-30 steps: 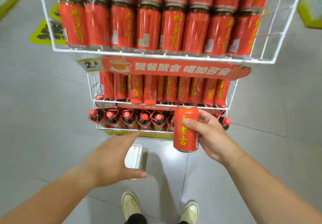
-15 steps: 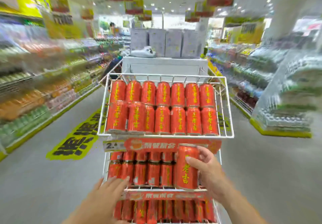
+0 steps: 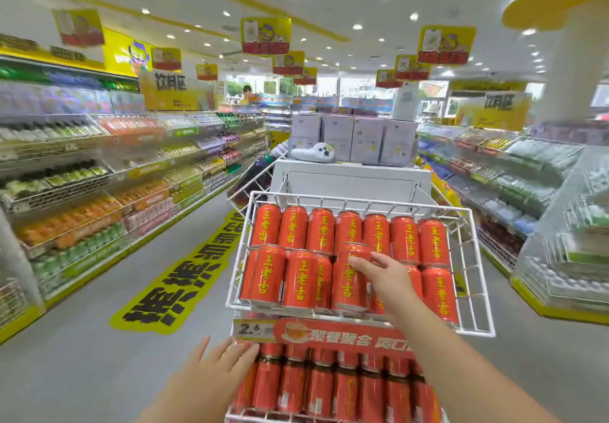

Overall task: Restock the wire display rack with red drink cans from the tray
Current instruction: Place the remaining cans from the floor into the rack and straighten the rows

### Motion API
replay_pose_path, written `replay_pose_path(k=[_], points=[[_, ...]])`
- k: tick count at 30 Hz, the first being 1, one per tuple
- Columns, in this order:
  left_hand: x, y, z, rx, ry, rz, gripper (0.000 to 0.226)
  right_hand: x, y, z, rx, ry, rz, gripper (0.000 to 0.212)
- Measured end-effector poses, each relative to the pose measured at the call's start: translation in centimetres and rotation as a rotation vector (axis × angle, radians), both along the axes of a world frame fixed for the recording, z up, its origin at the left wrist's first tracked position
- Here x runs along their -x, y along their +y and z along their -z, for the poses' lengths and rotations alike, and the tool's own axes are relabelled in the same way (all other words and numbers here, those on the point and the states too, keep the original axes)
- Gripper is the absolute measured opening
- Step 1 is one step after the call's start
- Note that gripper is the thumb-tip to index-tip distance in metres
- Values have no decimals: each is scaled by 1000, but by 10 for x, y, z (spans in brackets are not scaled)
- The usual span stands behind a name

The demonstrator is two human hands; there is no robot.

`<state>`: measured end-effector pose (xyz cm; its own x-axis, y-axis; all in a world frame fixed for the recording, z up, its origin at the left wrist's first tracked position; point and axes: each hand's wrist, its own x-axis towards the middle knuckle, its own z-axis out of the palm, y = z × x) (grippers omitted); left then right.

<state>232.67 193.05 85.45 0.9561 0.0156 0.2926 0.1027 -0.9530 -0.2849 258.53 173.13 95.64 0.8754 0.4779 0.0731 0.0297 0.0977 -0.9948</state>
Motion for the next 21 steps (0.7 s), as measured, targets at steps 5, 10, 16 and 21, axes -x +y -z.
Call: replay_pose_path(k=[5, 10, 16, 21], points=[[17, 13, 9, -6, -105, -66, 57, -8, 26, 13, 120, -39, -32, 38], [35, 29, 21, -123, -190, -105, 49, -8, 38, 23, 163, -131, 50, 57], [39, 26, 12, -34, -58, -114, 83, 4, 34, 29, 178, -104, 110, 56], [32, 19, -2, 154, 118, -204, 113, 11, 32, 22, 296, -186, 120, 61]])
